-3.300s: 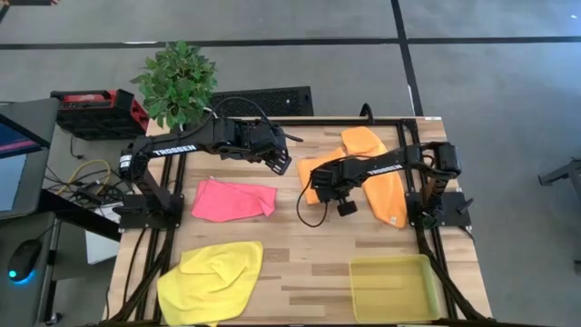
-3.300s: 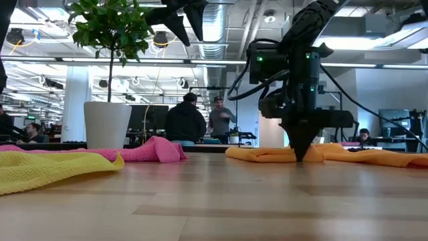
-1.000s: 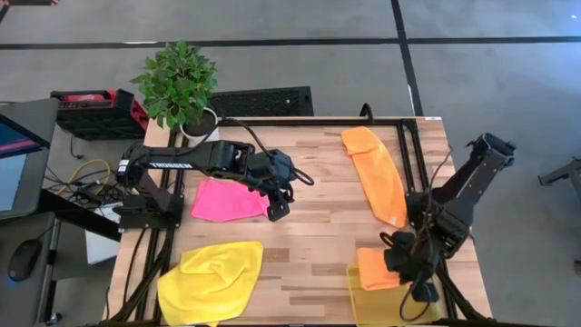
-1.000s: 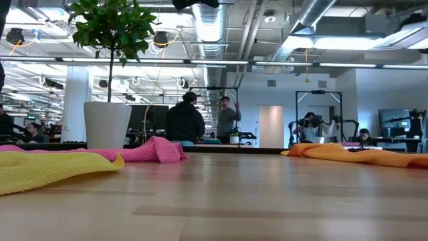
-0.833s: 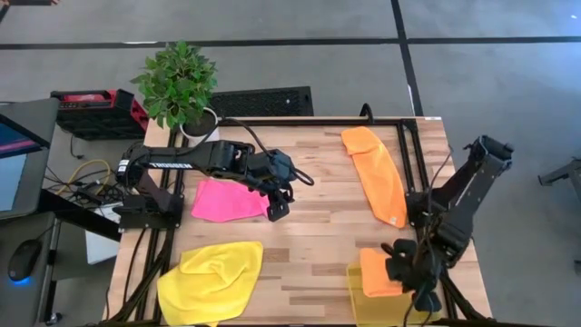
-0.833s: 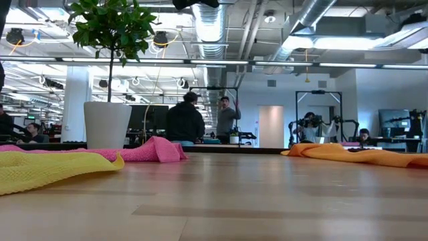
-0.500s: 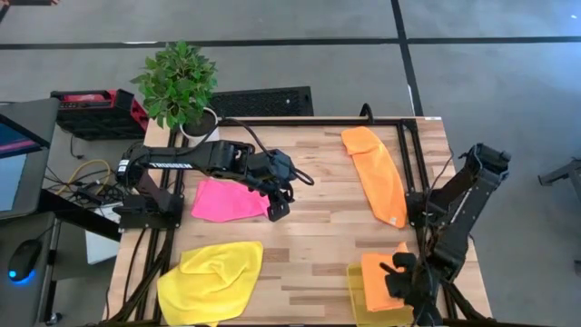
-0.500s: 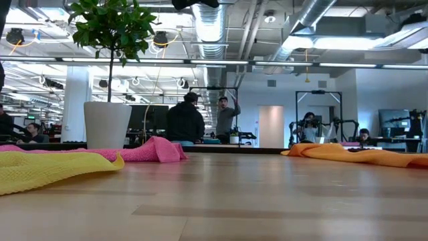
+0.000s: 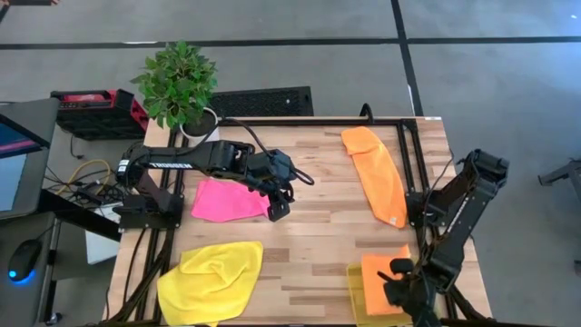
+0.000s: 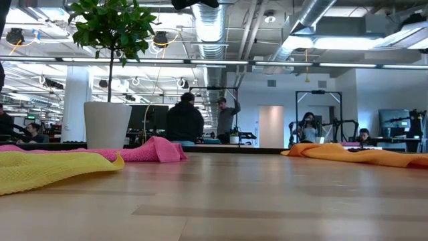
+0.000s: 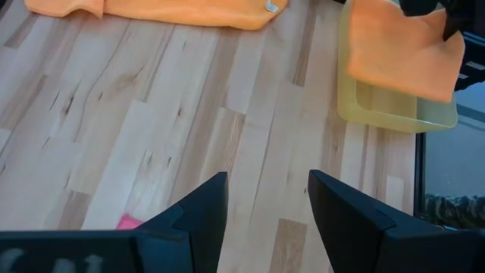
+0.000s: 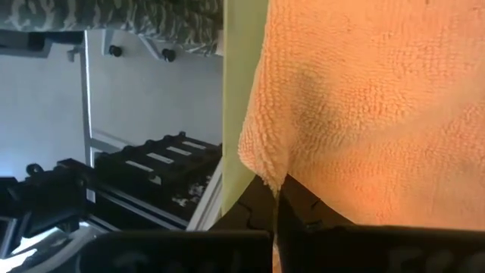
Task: Fold microfiber towels
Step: Put the left orange microfiber cloth into the bin
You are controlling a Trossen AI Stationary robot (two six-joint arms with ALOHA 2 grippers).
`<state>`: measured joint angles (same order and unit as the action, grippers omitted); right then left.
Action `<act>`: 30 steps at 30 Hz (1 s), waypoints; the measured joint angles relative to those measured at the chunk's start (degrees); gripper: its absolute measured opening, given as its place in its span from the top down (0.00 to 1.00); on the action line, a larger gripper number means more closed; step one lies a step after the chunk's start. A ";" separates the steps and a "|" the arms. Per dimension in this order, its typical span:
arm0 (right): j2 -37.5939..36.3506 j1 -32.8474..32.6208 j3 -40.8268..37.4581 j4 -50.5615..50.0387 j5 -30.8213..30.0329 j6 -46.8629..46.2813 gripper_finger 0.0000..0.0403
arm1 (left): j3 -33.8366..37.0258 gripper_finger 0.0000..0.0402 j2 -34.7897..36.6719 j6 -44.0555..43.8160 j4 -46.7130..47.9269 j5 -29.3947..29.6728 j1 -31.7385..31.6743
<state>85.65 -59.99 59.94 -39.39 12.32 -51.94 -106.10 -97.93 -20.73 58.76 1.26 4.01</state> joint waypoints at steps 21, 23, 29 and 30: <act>-0.02 0.84 -1.20 2.18 -0.22 5.93 0.94 | 0.00 0.56 0.00 5.05 -2.80 -9.07 2.03; -0.02 0.87 -1.20 2.27 -0.29 5.95 0.92 | 0.00 0.56 0.00 5.06 -2.80 -9.05 2.03; -0.02 0.87 -1.20 2.64 -0.35 5.96 0.90 | 0.00 0.56 0.00 5.07 -2.80 -9.05 2.03; -0.02 0.87 -1.20 2.64 -0.35 5.95 0.89 | 0.00 0.56 0.00 5.07 -2.80 -9.04 2.03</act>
<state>85.62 -59.11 58.74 -36.75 11.97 -46.00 -106.10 -97.93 -15.66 55.96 -7.78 6.04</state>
